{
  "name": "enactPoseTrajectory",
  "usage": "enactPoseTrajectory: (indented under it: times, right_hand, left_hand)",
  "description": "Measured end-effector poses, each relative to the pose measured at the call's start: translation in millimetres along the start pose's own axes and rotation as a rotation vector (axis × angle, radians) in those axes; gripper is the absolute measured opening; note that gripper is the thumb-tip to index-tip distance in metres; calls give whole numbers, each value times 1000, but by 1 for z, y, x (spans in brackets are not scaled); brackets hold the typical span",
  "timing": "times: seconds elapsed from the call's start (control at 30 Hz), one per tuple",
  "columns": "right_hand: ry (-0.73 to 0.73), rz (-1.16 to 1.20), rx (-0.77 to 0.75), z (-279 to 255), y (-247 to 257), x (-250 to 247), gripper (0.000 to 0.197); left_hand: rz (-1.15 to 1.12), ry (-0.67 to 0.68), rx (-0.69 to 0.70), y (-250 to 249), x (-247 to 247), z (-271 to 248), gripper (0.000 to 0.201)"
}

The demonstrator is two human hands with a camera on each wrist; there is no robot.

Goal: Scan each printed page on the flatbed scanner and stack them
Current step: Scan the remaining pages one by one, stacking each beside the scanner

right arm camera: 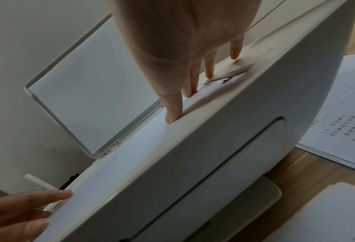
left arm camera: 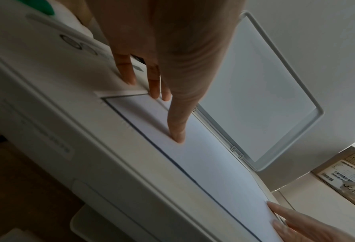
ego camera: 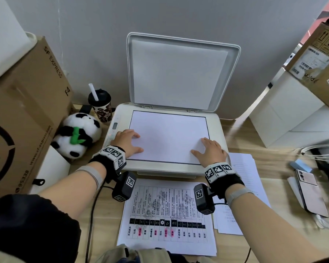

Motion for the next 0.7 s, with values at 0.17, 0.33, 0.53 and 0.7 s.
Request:
enactPoseTrajectory:
  times: [0.17,0.33,0.53,0.7]
  right_hand:
    - [-80,85,30,3,-3,0,71]
    - [-457,754,276,0,-19,-9,44]
    - [-667,1031,460,12,-43,-19,17]
    - [-682,1113,479,20,-50,-19,14]
  left_hand:
    - [15,14,-16,0,0,4,55]
    - [-234,-22,-25,-5,-14,17,47]
    - [-503,-117,-70,-31,-59,52,41]
    - [-773,-8,-237,-55,-97,88,24]
Point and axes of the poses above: each hand's wrist, its own z-axis towards the middle knuckle, its own x-axis out of the palm, y = z × x, the point moved 3 cm from there along z, towards the middle knuckle, and after that the axes turned 10 degrees about -x, right-handed, at the moved point
